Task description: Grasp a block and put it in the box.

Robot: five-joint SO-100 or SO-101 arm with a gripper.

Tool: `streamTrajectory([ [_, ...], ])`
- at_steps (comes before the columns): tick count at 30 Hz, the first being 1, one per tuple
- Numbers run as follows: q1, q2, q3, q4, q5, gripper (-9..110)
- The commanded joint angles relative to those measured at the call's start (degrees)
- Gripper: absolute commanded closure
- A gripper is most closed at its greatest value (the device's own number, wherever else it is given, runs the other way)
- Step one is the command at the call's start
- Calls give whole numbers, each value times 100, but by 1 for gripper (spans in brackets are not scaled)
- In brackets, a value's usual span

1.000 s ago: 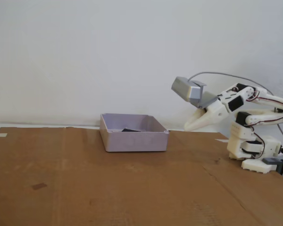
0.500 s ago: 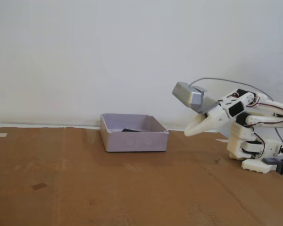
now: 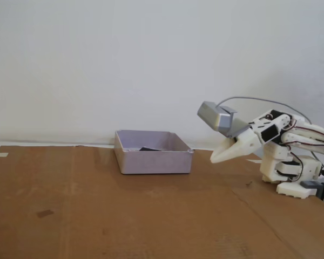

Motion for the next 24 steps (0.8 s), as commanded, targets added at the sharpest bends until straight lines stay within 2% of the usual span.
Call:
streamTrajectory([
  [1,-44,431,158,-44,26,101],
  [24,26,650,281,2399,-44,101],
])
